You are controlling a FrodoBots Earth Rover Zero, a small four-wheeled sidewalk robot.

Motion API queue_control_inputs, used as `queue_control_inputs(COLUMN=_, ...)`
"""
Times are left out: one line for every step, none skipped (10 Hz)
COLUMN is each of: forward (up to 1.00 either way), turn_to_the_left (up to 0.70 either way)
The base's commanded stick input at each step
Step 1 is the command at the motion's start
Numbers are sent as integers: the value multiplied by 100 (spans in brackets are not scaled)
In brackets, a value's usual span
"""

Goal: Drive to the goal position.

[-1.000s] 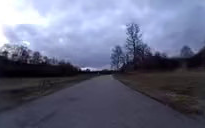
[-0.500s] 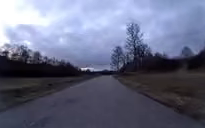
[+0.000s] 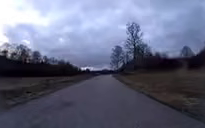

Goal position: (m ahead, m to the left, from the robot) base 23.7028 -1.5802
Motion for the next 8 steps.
queue_control_inputs(forward=50, turn_to_the_left=0)
queue_control_inputs(forward=50, turn_to_the_left=0)
queue_control_inputs(forward=50, turn_to_the_left=0)
queue_control_inputs(forward=50, turn_to_the_left=-7)
queue_control_inputs(forward=50, turn_to_the_left=-38)
queue_control_inputs(forward=50, turn_to_the_left=-50)
queue_control_inputs(forward=50, turn_to_the_left=-37)
queue_control_inputs(forward=50, turn_to_the_left=0)
